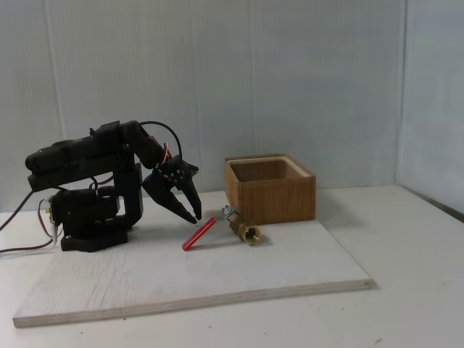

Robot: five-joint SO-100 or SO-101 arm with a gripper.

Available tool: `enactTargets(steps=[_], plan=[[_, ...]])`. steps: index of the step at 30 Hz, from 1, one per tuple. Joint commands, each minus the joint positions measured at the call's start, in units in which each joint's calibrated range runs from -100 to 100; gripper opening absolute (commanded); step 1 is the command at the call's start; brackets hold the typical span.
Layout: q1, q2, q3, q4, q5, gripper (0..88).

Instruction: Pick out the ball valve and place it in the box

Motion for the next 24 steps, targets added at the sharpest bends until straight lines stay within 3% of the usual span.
enactTargets(steps=[1, 24], plan=[[-0.17, -0.59, 0.37, 1.25, 0.02, 0.9], [0.34, -0.76, -1.89, -14.33, 0.27, 0.7]])
